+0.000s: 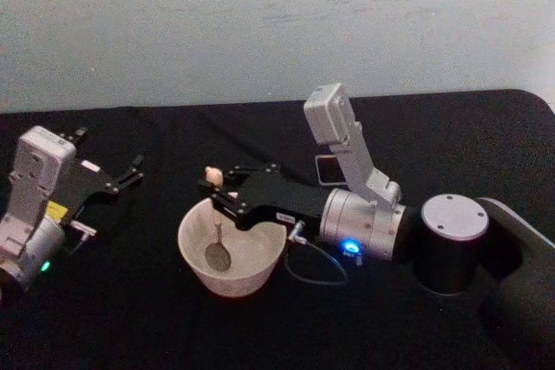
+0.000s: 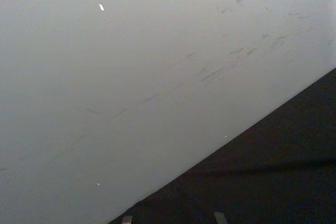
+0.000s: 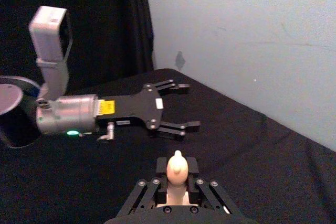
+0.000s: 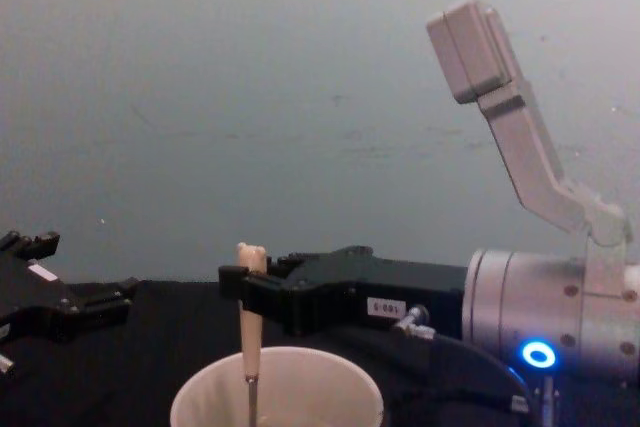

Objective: Pick up the stirring spoon with one hand, stir inside the cup, then place it back in its original position.

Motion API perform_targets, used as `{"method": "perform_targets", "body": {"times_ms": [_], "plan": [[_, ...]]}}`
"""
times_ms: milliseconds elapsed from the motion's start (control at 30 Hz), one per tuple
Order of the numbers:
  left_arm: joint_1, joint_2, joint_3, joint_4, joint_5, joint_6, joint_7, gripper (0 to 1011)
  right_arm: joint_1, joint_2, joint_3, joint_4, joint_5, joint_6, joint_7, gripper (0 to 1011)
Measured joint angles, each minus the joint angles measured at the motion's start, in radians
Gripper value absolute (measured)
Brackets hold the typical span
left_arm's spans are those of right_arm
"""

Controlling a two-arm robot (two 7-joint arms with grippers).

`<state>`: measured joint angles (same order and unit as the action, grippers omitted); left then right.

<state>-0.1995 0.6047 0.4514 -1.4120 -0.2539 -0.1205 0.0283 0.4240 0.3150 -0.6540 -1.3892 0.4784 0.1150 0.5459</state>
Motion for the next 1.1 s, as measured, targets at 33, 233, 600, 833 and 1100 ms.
{"method": "perform_targets", "body": {"times_ms": [33, 233, 600, 833, 1100], "plan": [[0.000, 0.000, 0.000, 0.000, 0.000, 0.000, 0.000, 1001, 0.003, -0.003, 0.001, 0.005, -0.002, 0.000, -0.002, 205], [0.000, 0.000, 0.000, 0.000, 0.000, 0.000, 0.000, 1001, 0.022, -0.016, 0.013, 0.043, -0.017, -0.005, -0.015, 205], [0.000, 0.000, 0.000, 0.000, 0.000, 0.000, 0.000, 1002, 0.020, 0.001, 0.049, 0.047, -0.027, -0.005, -0.024, 205], [0.000, 0.000, 0.000, 0.000, 0.000, 0.000, 0.000, 1002, -0.015, 0.043, 0.071, -0.004, -0.018, 0.002, -0.013, 205], [0.000, 0.000, 0.000, 0.000, 0.000, 0.000, 0.000, 1001, -0.078, 0.112, 0.089, -0.095, 0.012, 0.014, 0.009, 205]]}}
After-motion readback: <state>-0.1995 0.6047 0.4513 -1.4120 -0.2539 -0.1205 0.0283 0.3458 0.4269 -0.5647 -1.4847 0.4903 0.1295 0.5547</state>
